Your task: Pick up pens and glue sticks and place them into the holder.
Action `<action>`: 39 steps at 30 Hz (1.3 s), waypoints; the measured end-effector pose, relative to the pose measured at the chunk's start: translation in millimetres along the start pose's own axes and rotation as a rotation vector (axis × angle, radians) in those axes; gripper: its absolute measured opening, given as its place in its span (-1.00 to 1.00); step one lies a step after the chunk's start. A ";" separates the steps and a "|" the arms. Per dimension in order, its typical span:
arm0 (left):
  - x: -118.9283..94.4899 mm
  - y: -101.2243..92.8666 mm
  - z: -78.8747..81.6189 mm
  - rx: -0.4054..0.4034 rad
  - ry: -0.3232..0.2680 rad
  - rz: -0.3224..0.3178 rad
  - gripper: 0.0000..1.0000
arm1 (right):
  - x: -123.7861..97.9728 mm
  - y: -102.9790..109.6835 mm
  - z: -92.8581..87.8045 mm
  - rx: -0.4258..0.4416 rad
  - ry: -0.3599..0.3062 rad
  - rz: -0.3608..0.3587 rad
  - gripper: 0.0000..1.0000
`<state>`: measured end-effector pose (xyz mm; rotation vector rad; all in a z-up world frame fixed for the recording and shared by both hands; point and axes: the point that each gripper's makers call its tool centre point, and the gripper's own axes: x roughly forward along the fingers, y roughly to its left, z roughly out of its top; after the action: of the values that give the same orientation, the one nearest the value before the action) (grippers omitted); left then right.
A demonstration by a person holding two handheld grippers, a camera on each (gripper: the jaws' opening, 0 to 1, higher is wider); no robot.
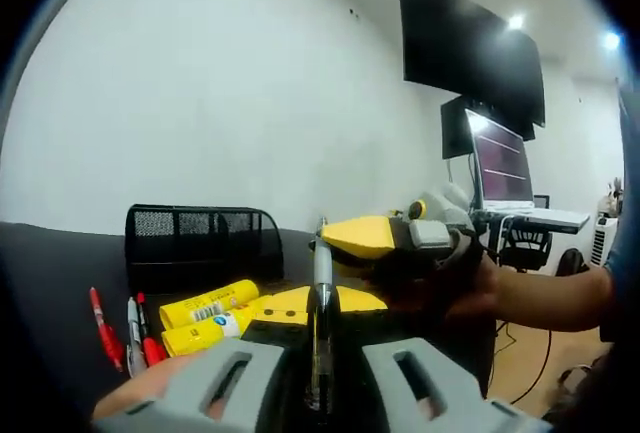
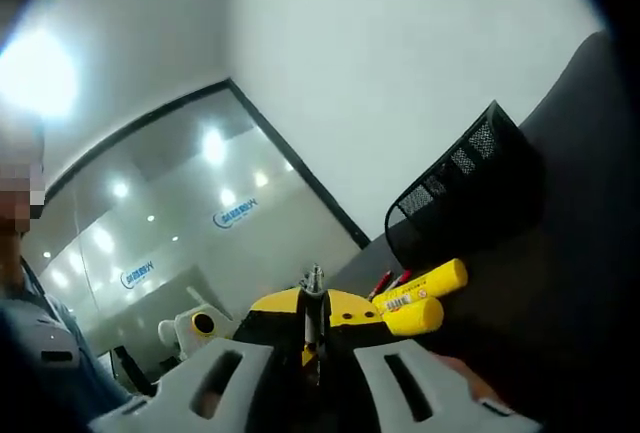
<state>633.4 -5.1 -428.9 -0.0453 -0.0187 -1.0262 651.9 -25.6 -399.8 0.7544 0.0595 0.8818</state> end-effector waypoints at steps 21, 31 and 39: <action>-60.1 83.5 43.4 -0.033 -0.077 0.046 -0.21 | -3.8 -0.3 7.0 0.014 -0.043 -0.005 -0.90; -89.8 161.5 35.8 -0.104 -0.074 0.161 0.26 | -4.5 -1.5 9.4 0.010 -0.054 -0.008 -0.90; -89.8 163.5 17.4 -0.116 -0.027 0.139 0.11 | -4.5 -2.1 9.1 0.011 -0.056 -0.012 -0.90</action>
<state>726.9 157.0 -419.5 -0.1638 0.0192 -0.8871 653.6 -34.9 -395.4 0.7883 0.0192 0.8492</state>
